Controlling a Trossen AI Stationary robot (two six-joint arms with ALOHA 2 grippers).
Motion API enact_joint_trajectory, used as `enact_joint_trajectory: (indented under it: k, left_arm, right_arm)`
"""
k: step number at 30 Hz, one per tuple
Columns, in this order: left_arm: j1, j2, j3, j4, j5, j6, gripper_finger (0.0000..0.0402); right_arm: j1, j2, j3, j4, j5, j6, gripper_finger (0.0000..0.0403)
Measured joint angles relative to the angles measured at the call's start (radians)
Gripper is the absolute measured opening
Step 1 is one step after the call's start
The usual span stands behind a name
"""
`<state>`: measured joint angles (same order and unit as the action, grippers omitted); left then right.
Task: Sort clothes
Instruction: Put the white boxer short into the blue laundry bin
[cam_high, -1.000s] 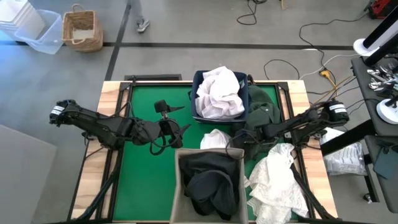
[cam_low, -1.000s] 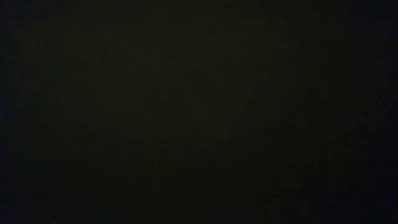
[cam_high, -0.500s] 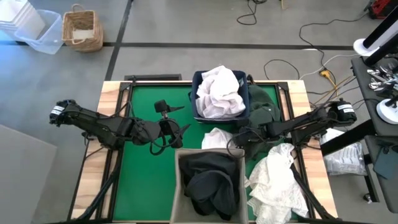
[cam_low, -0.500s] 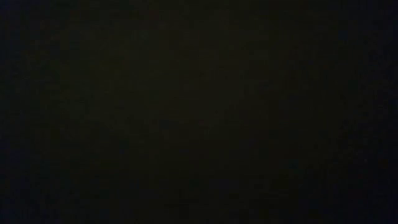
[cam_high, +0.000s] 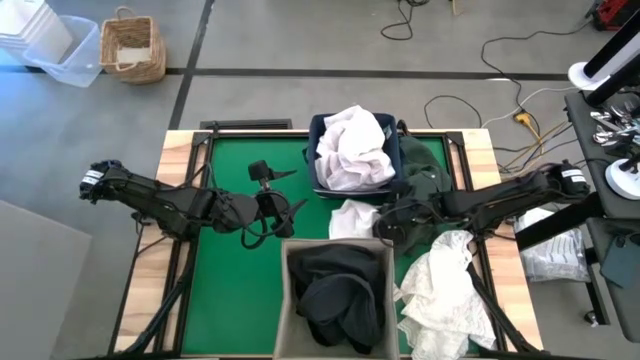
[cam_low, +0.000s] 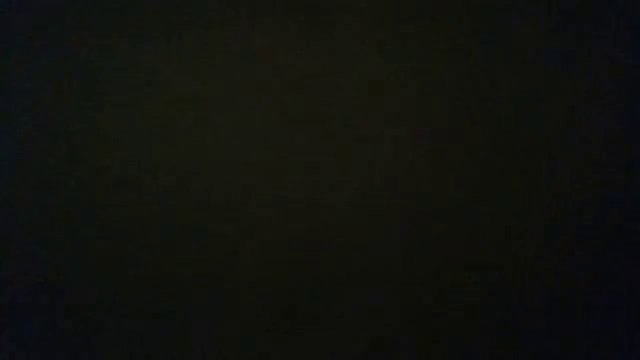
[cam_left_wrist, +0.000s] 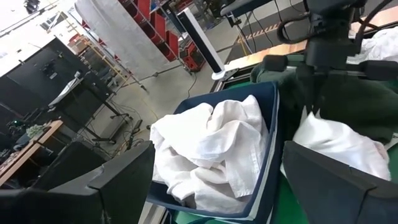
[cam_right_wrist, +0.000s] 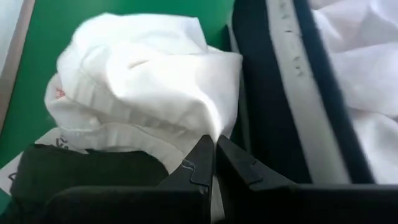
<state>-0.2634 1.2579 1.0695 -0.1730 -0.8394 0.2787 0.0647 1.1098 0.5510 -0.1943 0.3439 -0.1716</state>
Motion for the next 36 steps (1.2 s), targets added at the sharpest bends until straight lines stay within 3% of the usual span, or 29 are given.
enact_joint_trajectory:
  k: [21,36]
  left_arm:
    - [0.008,0.0,0.0,-0.002,0.0,0.002,0.0327]
    - [0.01,0.0,0.0,-0.011,0.0,-0.011,0.0327]
  right_arm:
    - [0.0,-0.225,0.001,-0.023,0.026,-0.004,0.0008]
    - [0.0,-0.226,0.172,-0.017,0.057,-0.096,0.0008]
